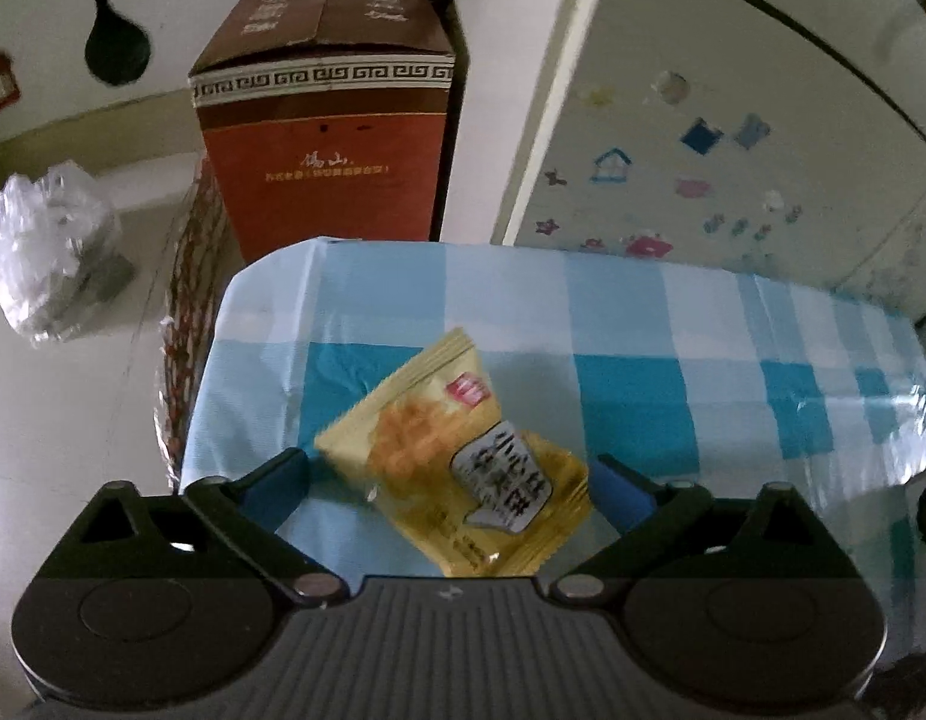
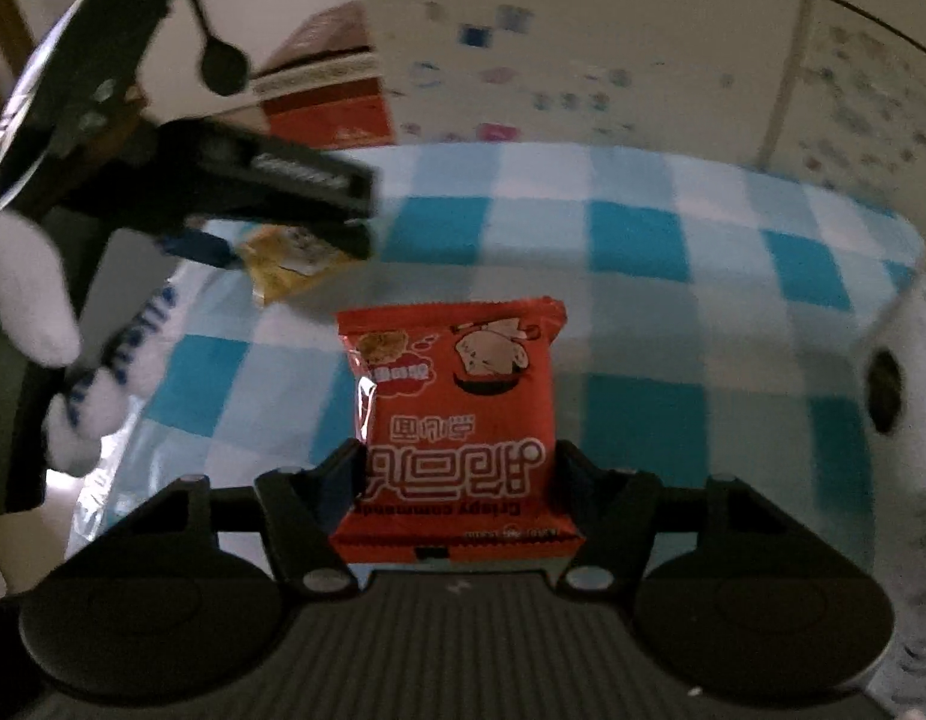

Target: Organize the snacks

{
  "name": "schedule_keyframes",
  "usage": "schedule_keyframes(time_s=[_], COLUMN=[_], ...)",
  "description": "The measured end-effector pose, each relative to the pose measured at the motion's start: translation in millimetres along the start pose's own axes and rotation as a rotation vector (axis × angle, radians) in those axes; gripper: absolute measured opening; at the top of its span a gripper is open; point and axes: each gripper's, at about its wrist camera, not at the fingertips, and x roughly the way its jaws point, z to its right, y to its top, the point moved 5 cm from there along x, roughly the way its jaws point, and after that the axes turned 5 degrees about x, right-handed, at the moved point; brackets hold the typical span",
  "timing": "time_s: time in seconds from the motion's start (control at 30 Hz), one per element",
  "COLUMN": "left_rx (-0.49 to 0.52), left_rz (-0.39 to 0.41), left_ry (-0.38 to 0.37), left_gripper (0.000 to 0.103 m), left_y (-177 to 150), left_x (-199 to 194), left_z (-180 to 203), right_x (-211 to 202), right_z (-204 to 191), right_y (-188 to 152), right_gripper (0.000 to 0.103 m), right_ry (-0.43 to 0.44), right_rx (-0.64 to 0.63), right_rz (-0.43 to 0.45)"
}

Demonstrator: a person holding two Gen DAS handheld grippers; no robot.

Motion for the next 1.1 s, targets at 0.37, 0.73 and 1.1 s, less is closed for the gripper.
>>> schedule_keyframes(time_s=[0.37, 0.73, 1.1], left_rx=[-0.044, -0.127, -0.093], left_rz=[0.008, 0.056, 0.12], left_ry=[-0.13, -0.131, -0.013], left_gripper=[0.047, 0.06, 0.095], left_y=[-17, -33, 5], left_x=[-27, -57, -32], left_z=[11, 4, 14], right_x=[-41, -54, -61], right_z=[37, 53, 48], right_y=[-26, -19, -2], right_gripper=[0.068, 0.068, 0.068], right_ry=[0.011, 0.057, 0.127], right_rx=[0.109, 0.244, 0.302], right_rz=[-0.065, -0.005, 0.039])
